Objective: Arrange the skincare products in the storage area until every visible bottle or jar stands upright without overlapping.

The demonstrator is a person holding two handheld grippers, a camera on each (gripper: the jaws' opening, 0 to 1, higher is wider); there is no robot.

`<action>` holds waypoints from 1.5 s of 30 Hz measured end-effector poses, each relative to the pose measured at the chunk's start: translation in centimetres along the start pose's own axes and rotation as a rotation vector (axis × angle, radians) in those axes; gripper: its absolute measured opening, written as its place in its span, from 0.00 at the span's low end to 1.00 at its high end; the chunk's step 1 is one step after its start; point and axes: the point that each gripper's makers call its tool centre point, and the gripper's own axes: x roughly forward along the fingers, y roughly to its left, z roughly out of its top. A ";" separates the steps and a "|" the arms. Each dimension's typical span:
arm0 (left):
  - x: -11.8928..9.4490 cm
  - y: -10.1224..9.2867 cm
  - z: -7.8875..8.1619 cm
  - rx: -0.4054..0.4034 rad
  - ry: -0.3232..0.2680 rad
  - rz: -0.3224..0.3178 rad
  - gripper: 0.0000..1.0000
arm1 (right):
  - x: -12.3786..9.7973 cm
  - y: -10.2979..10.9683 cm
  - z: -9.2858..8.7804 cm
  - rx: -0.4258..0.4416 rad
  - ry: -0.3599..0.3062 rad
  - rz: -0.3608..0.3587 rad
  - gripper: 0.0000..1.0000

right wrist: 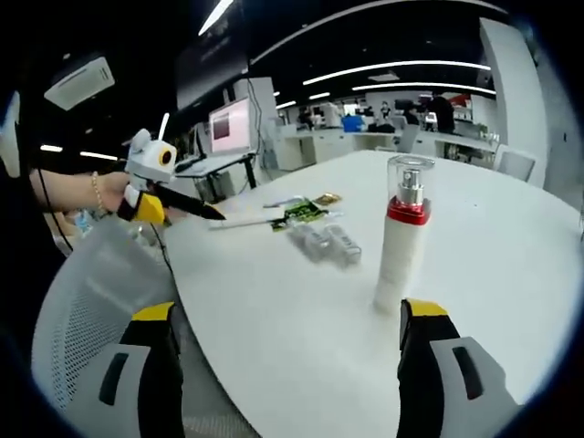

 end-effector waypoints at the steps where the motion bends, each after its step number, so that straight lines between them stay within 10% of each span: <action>1: -0.3 0.2 0.0 -0.006 -0.003 0.012 0.98 | 0.0 0.0 -0.1 0.002 0.003 -0.006 0.99; 9: -4.6 2.8 0.9 -0.102 -0.117 0.134 0.97 | -0.1 -0.5 -0.4 -0.007 0.012 -0.032 0.99; 26: -4.9 5.3 -0.9 -0.105 -0.054 0.209 0.95 | 0.3 0.0 -1.1 -0.009 0.039 -0.010 0.98; 45: -4.3 9.3 1.4 -0.081 0.021 0.268 0.91 | 0.1 -0.3 -1.5 0.007 0.056 -0.027 0.97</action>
